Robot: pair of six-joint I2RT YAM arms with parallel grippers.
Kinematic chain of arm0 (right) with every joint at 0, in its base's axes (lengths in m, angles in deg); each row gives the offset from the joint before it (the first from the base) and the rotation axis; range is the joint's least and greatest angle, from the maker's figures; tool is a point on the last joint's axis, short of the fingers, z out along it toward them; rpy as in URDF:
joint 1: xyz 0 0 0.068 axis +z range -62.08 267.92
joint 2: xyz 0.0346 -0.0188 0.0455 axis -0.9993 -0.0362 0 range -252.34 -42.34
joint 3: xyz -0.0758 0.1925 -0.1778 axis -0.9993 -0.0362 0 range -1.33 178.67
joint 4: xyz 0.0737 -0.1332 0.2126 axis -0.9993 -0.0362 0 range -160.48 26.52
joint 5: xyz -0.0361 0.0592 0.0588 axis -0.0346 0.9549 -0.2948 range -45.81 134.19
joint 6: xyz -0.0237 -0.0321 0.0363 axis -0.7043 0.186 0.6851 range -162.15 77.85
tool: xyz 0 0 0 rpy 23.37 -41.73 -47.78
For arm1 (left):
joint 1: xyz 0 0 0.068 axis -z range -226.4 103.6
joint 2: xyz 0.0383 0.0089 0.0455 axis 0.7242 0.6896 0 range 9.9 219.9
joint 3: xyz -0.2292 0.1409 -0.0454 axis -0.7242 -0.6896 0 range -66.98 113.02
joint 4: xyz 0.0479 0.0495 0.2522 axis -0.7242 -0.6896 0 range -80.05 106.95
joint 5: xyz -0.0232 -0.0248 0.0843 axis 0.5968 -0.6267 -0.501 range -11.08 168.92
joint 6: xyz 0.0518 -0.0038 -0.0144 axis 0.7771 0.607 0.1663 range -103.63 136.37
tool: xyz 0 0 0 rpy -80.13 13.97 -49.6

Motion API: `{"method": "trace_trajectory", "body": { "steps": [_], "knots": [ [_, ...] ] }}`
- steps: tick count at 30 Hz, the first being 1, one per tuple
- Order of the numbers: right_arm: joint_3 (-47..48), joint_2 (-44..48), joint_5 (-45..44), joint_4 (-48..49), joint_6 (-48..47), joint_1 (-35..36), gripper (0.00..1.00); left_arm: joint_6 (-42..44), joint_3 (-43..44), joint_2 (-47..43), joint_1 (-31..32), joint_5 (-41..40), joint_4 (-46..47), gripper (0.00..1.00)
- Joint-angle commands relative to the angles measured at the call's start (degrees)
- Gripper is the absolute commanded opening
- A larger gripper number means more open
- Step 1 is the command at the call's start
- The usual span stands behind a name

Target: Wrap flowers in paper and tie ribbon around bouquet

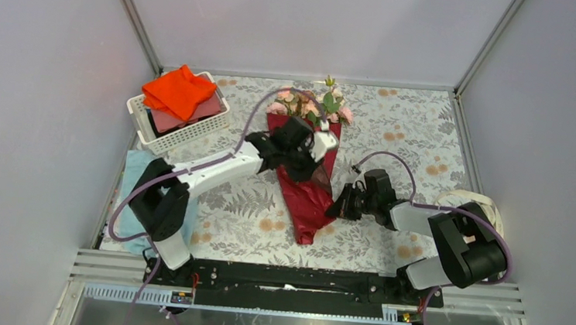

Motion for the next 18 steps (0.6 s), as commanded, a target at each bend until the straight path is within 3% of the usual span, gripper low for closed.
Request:
{"method": "trace_trajectory", "body": {
  "steps": [1,10,18],
  "knots": [
    [-0.3,1.3,-2.8,1.0,1.0,0.3,0.01,4.5,-6.0,2.6,6.4,-4.3,5.8,0.3],
    [-2.2,4.6,-10.7,-1.2,3.4,0.1,0.03,13.9,-18.1,5.9,17.5,-12.3,18.1,0.39],
    [0.1,7.9,-25.8,-6.7,3.2,-4.0,0.23,21.4,-25.5,5.5,20.5,-13.0,20.2,0.48]
  ]
}}
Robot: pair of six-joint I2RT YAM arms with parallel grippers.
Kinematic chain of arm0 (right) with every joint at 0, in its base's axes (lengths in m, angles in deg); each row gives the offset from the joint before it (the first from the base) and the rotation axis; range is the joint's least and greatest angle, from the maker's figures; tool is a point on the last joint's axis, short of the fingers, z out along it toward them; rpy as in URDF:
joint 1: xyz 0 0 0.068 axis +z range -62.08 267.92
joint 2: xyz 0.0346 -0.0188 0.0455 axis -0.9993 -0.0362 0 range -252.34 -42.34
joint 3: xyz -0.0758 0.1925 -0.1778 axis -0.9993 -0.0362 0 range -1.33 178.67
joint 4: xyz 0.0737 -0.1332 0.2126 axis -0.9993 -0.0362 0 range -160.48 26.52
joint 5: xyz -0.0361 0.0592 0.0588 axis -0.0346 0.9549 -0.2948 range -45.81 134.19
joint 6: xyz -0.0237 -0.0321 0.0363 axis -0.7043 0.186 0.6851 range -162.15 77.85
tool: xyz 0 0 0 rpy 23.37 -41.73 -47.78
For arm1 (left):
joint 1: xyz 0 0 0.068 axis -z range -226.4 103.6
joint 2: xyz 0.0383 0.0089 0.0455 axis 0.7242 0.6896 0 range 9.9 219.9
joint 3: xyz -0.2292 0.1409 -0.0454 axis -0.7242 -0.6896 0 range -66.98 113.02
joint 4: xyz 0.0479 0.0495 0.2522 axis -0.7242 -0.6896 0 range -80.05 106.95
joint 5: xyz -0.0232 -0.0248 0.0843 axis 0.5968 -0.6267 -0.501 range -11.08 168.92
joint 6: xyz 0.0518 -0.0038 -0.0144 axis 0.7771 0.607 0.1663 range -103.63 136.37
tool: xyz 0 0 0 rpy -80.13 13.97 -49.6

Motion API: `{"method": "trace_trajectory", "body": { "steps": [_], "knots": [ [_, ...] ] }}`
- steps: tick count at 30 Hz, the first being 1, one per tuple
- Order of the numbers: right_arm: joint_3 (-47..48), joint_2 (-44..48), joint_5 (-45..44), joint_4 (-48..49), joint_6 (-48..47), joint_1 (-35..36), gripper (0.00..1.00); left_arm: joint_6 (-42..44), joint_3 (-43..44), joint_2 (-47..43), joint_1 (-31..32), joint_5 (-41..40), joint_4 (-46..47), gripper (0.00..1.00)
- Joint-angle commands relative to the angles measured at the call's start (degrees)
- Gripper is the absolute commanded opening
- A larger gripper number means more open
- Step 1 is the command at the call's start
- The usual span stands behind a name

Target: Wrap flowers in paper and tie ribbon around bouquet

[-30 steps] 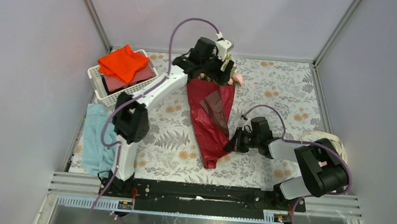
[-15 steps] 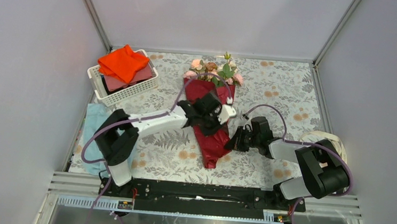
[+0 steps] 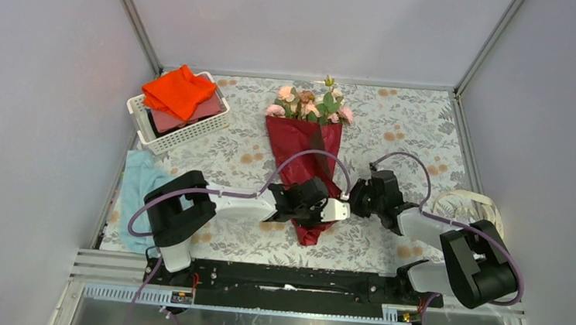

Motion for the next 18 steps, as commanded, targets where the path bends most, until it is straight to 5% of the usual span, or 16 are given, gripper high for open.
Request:
{"method": "trace_trajectory", "body": {
  "steps": [1,7,9,15,18],
  "knots": [
    [3.1,0.6,-13.5,-4.3,-3.0,-3.3,0.24,6.6,-4.7,0.9,1.7,-0.8,-0.2,0.48],
    [14.5,-4.7,-15.2,-12.9,-16.0,-6.9,0.27,8.4,-6.3,1.5,2.9,-1.3,-0.2,0.54],
    [16.8,-2.4,-9.7,-14.0,-22.2,-6.9,0.28,8.6,-6.7,1.5,2.9,-1.4,-0.1,0.56],
    [17.3,10.9,-0.6,-14.8,-25.5,-6.9,0.5,8.6,-6.7,2.0,3.1,-1.5,0.4,0.58],
    [14.5,14.5,8.5,-7.0,-21.5,-6.7,0.81,8.8,-6.7,2.1,3.2,-1.4,0.5,0.58]
  ]
}}
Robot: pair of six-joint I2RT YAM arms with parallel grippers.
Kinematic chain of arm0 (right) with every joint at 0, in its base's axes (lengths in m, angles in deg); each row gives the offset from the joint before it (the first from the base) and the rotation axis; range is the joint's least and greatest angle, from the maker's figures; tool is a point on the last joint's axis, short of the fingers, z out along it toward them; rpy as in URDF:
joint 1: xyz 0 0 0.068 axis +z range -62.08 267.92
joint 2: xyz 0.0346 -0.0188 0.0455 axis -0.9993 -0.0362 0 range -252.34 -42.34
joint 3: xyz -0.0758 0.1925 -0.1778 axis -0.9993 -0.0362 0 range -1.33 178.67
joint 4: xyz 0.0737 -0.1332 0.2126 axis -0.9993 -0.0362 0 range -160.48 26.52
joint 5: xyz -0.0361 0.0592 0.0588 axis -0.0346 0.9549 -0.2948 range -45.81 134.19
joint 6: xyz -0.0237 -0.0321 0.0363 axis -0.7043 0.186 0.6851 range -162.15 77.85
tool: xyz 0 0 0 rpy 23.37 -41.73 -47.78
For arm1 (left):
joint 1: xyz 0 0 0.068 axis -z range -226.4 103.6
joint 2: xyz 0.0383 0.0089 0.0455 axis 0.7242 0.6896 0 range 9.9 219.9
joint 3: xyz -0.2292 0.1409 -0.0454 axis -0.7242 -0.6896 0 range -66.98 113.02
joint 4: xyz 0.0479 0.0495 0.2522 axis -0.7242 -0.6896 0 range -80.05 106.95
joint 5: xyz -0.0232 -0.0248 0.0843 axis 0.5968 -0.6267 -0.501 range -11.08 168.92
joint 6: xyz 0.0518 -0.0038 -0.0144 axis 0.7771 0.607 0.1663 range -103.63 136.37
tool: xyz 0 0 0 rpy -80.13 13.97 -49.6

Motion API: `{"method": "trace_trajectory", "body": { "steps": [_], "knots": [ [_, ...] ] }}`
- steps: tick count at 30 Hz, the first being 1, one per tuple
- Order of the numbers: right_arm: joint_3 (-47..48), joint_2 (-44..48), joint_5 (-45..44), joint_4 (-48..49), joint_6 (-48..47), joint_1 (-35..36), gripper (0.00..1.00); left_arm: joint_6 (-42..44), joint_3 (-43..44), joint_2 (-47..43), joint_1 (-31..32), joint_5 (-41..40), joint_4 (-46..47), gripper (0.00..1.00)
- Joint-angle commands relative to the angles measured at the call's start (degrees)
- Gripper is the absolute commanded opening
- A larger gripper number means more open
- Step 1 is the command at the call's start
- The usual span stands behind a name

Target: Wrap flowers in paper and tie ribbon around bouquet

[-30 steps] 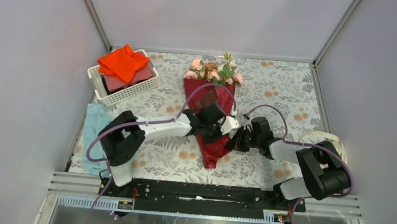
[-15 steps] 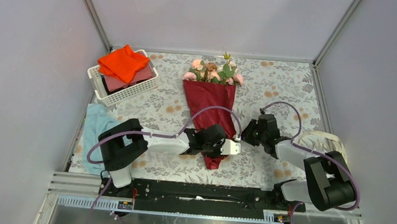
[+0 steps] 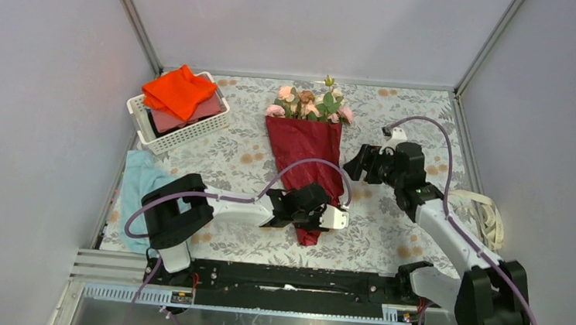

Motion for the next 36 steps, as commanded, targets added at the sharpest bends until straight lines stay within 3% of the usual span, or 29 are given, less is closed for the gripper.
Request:
{"method": "trace_trajectory", "body": {
  "steps": [1,3,10,11,13,14,15,16,17,23,29,32,36],
  "knots": [
    [-1.8,4.6,13.6,9.8,1.6,0.7,0.95,0.5,-3.0,3.7,1.2,1.8,-4.9,0.59],
    [-1.9,2.7,13.3,12.8,1.1,2.5,0.99,0.7,-2.8,3.9,1.3,1.7,-5.2,0.59],
    [6.3,-15.4,8.1,19.3,1.6,4.9,1.0,1.1,-2.8,4.3,1.9,1.3,-6.0,0.62],
    [7.6,-17.6,7.4,19.8,1.9,4.9,0.96,1.1,-2.8,4.3,2.0,1.2,-6.1,0.62],
    [9.4,-20.3,4.5,20.1,2.2,4.6,0.79,1.1,-2.9,4.3,2.3,0.8,-6.3,0.62],
    [9.9,-21.0,2.7,19.9,2.5,4.0,0.64,1.2,-3.0,4.2,2.5,0.5,-6.6,0.62],
    [10.1,-21.6,1.4,20.0,3.3,3.0,0.42,1.5,-3.2,4.0,2.8,0.5,-6.9,0.63],
    [10.0,-22.1,-0.4,20.3,4.6,1.9,0.11,1.9,-3.6,3.6,3.3,0.6,-7.4,0.64],
    [9.9,-22.9,-2.2,20.6,5.4,1.0,0.0,2.6,-4.0,3.2,4.0,0.6,-7.9,0.66],
    [16.3,-34.5,-4.5,19.0,3.7,-0.4,0.0,5.4,-7.0,2.3,10.6,-0.3,-10.1,0.72],
    [19.0,-37.7,-7.3,19.0,4.9,-3.3,0.0,5.6,-9.6,1.0,13.9,0.3,-11.6,0.74],
    [21.2,-38.2,-8.4,16.6,4.0,-3.6,0.14,6.3,-9.8,1.6,13.9,-0.3,-11.4,0.74],
    [27.3,-39.8,-13.5,5.4,1.5,-4.7,0.32,6.3,-9.1,2.8,13.9,-0.3,-11.4,0.74]
  ]
}}
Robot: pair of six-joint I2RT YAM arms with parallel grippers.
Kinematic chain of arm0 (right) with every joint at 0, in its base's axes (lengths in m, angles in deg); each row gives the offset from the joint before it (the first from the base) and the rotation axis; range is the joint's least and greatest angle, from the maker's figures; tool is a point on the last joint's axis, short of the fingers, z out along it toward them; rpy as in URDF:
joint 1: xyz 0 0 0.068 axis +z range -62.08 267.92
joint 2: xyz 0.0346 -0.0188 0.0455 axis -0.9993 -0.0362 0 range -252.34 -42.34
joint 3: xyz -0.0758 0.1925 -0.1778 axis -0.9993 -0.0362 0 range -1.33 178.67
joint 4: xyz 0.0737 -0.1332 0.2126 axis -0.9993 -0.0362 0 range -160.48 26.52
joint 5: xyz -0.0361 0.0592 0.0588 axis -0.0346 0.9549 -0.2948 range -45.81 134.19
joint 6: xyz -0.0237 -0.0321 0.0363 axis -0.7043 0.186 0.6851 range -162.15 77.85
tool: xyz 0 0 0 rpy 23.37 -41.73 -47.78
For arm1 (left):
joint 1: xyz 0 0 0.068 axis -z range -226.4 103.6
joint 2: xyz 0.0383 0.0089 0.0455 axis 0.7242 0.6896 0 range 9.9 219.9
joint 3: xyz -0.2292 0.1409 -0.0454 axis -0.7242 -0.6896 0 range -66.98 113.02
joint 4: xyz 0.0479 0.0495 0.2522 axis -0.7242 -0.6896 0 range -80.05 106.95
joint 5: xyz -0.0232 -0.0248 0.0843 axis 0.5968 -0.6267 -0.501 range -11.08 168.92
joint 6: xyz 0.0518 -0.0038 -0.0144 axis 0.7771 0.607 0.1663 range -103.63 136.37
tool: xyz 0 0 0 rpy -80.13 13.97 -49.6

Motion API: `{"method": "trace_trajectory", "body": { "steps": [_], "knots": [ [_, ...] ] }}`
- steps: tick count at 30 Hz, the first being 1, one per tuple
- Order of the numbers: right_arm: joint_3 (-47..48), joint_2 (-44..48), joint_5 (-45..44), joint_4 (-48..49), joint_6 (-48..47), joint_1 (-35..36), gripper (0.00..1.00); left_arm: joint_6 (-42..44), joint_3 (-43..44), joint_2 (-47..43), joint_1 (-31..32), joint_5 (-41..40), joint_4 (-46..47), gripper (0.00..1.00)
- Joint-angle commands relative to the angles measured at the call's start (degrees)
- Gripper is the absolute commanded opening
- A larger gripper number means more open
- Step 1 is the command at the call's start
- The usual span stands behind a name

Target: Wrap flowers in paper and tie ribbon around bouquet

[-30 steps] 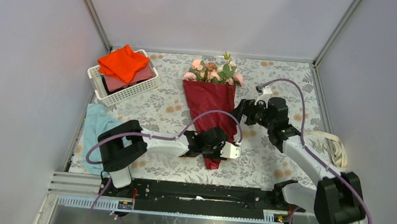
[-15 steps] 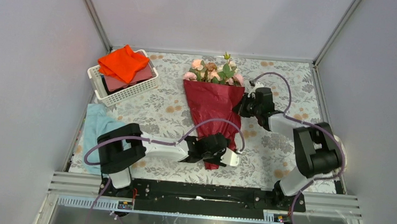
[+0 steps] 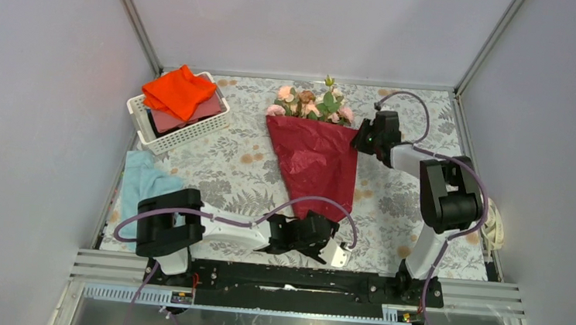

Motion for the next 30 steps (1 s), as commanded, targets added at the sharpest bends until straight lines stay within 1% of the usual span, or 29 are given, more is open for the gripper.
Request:
{"method": "trace_trajectory", "body": {
  "steps": [1,3,7,10,12,15,17,18,20,22,24,26,28,30],
  "knots": [
    [8.1,-0.6,-8.4,-8.7,-3.7,-2.0,0.35,-1.6,-4.1,5.8,1.3,7.0,-14.0,0.73],
    [9.0,1.7,-10.3,-10.6,-5.5,-2.0,0.4,-1.4,-4.0,6.1,1.3,6.9,-14.3,0.72],
    [7.1,11.1,-15.6,-14.1,-6.1,-0.8,0.41,-1.2,-2.8,7.0,1.1,7.5,-15.8,0.67],
    [0.9,20.4,-19.4,-12.0,-9.7,6.2,0.41,-1.4,-1.2,8.1,0.3,8.8,-17.5,0.62],
    [-3.6,25.2,-16.8,-9.0,-11.6,11.2,0.4,-1.3,-0.6,8.6,0.0,9.3,-18.2,0.59],
    [-9.6,28.2,-8.1,-3.3,-8.5,15.1,0.34,-1.2,0.3,9.0,-0.3,10.3,-19.0,0.59],
    [-13.8,27.0,-0.8,2.1,-5.2,15.6,0.3,-1.3,0.9,9.3,-0.5,11.0,-19.7,0.58],
    [-15.3,25.5,0.6,5.1,-3.1,15.7,0.29,-1.5,1.3,9.5,-0.6,11.3,-20.0,0.58],
    [-15.6,21.0,-0.3,5.6,-1.1,15.6,0.28,-1.6,1.7,9.6,-0.8,11.4,-20.4,0.58],
    [-13.4,15.8,-2.8,2.6,-0.6,15.0,0.26,-1.8,2.4,9.0,-0.8,11.2,-21.5,0.58],
    [-12.3,11.7,-2.9,1.9,0.7,13.4,0.24,-2.4,5.3,7.2,-0.7,12.8,-25.5,0.6],
    [-13.1,9.5,-2.9,3.2,2.6,11.8,0.22,-3.2,9.4,3.5,-0.8,15.6,-30.1,0.64],
    [-14.2,8.7,-2.7,4.0,3.7,10.8,0.21,-3.7,13.9,-1.0,-0.9,19.2,-34.5,0.7],
    [-15.1,8.2,-2.5,4.1,3.8,10.7,0.21,-3.6,20.3,-3.7,-2.7,24.6,-41.1,0.78]
  ]
}}
